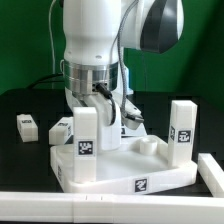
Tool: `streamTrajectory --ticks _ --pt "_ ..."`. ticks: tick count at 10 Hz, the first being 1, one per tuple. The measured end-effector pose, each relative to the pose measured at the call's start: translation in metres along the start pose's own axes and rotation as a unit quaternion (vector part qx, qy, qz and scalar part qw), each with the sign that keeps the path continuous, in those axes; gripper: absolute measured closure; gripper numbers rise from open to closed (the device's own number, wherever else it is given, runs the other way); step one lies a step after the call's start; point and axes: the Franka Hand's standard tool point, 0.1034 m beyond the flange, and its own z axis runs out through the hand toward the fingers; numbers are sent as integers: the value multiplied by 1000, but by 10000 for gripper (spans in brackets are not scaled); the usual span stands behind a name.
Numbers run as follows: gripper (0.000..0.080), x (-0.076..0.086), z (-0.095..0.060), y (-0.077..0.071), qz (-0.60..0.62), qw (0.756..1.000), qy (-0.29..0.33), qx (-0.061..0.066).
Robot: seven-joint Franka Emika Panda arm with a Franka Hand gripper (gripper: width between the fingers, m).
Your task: Assemble desk
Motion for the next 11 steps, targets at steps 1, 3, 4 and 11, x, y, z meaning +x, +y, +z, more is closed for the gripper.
streamTrajectory --ticks 1,3,4,11 --pt "732 2 0 1 -51 999 1 -3" --pt "732 13 -3 3 -162 987 5 -9" --pt "732 16 -3 4 -212 977 5 -8" --pt "732 9 -2 -26 -462 886 23 -27"
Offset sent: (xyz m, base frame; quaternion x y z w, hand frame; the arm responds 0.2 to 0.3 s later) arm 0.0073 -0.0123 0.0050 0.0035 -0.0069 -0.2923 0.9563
